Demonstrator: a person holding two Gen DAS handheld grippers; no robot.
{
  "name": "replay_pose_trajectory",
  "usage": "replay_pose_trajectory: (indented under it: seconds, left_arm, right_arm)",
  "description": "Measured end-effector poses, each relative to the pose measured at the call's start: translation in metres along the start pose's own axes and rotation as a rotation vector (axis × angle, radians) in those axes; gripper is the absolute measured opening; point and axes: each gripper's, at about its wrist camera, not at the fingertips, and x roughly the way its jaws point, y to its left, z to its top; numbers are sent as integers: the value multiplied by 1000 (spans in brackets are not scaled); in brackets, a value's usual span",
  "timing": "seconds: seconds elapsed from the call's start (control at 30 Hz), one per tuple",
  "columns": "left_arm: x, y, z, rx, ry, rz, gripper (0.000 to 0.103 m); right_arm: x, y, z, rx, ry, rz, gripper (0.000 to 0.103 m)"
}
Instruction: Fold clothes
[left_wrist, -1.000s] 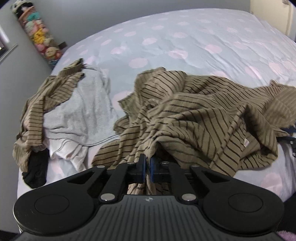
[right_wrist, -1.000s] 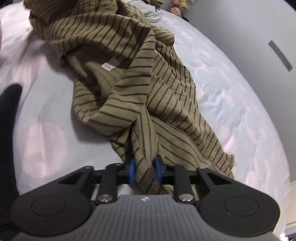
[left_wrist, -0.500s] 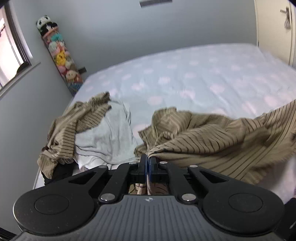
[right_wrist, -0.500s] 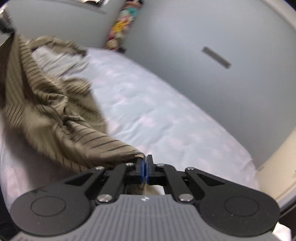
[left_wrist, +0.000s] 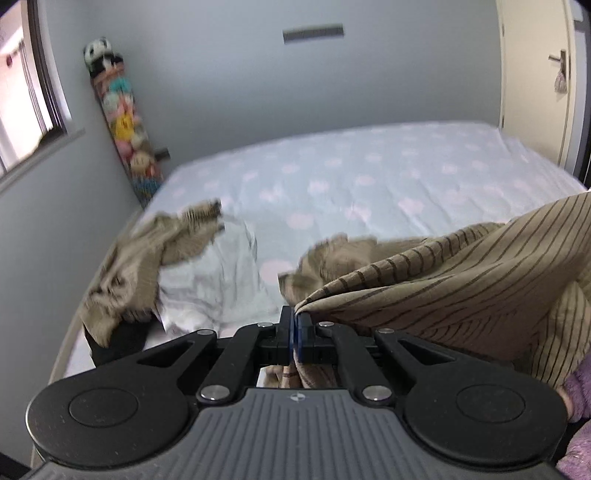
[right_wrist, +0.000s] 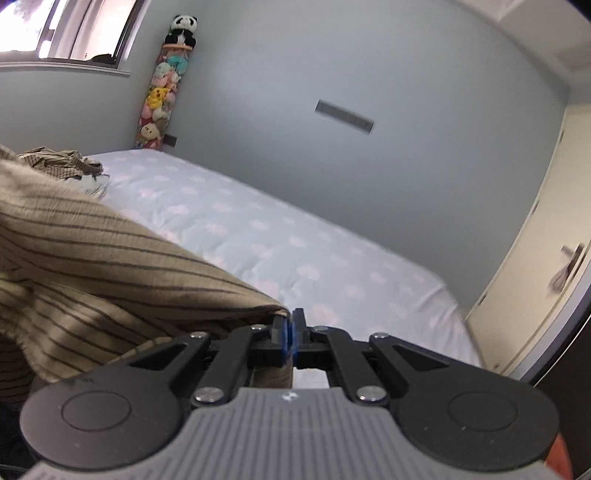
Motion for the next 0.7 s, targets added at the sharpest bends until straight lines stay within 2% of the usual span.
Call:
replay_pose_trajectory:
  seconds: [0.13,0.27,0.4,0.53,0.67,0.7]
  left_arm:
    - [50,-3,-9,21,99,3,0]
    - [105,0,-10,12,186,12,0]
    - [150,0,-10,8,243,25,0]
    - [191,-7,-2,40,283,44,1]
    - [222,-8,3,52,313,46,14]
    - [228,-9,3,62,318,42,17]
  right_arm:
    - [35,11,-11,3,77,56,2]
    - [92,22,-23,17,177,84,2]
    - [147,31,-42,51,268,102,2]
    - [196,45,-56,53,319,117,3]
    - [230,46,-66,59,370,131,5]
    - [237,45,-69,62,384,135,9]
